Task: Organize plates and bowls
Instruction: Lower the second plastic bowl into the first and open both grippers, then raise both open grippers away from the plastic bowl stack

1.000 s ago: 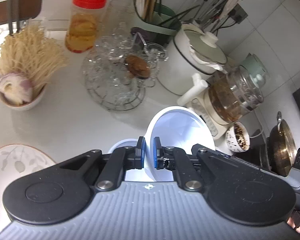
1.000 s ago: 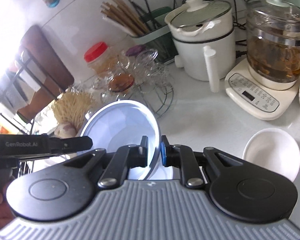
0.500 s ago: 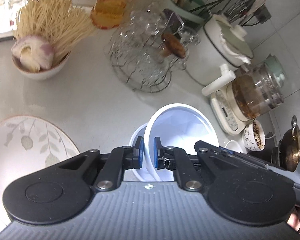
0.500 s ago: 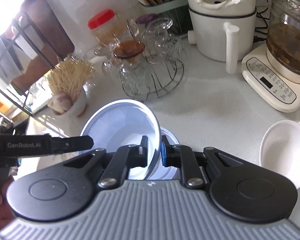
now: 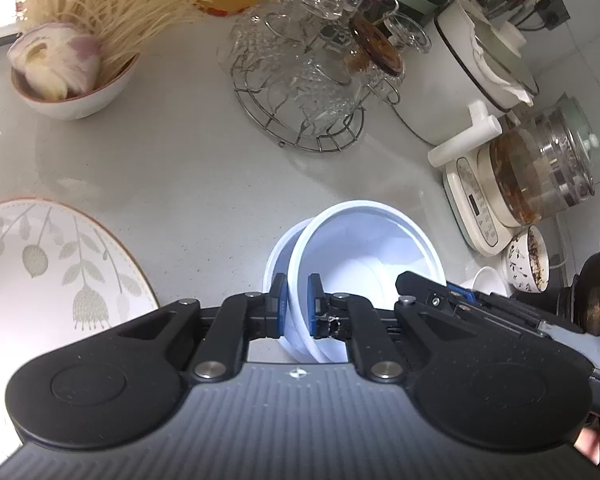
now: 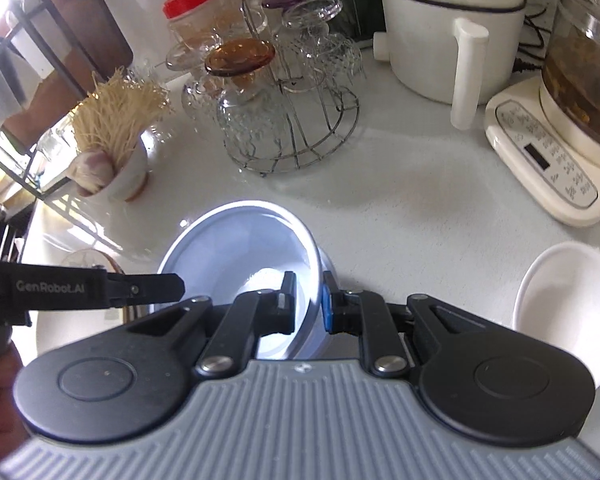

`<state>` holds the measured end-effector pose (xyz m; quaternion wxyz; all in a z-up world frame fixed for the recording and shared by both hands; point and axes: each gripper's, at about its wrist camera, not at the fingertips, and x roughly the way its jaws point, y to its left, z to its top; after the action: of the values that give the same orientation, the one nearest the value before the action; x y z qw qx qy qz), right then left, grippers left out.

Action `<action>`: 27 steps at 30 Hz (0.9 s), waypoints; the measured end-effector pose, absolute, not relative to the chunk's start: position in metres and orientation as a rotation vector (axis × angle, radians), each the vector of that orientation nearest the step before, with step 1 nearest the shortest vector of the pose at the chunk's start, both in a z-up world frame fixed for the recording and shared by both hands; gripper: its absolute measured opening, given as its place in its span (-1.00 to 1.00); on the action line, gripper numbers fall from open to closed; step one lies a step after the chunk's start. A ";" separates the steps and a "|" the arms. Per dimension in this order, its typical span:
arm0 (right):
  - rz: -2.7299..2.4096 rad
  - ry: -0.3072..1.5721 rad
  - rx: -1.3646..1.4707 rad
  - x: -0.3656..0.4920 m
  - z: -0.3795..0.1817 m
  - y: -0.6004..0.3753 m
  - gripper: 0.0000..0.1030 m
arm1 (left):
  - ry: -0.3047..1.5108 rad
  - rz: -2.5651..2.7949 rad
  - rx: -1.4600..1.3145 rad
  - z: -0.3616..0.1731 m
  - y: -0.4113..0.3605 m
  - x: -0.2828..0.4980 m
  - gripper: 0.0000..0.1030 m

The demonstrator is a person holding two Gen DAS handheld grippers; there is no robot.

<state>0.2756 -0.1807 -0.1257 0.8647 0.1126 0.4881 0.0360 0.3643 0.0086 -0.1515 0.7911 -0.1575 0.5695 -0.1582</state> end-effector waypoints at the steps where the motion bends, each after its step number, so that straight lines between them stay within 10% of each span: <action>1: 0.075 1.030 0.243 0.276 -0.128 -0.182 -0.68 | 1.230 -0.338 -0.334 -0.152 0.007 0.366 -0.81; 10: 0.072 1.064 0.275 0.275 -0.136 -0.192 -0.67 | 1.237 -0.333 -0.300 -0.153 -0.005 0.371 -0.81; 16: 0.095 1.051 0.293 0.272 -0.134 -0.192 -0.26 | 1.250 -0.327 -0.302 -0.155 -0.009 0.367 -0.79; 21: 0.089 1.016 0.292 0.268 -0.126 -0.193 -0.24 | 1.218 -0.313 -0.293 -0.148 -0.004 0.361 -0.24; 27: 0.069 0.929 0.292 0.257 -0.109 -0.195 -0.24 | 1.166 -0.318 -0.278 -0.130 0.000 0.357 -0.23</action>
<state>0.2574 -0.1952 -0.1088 0.8831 0.1404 0.4464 0.0330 0.3565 0.0003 -0.1304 0.8139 -0.1301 0.5463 -0.1490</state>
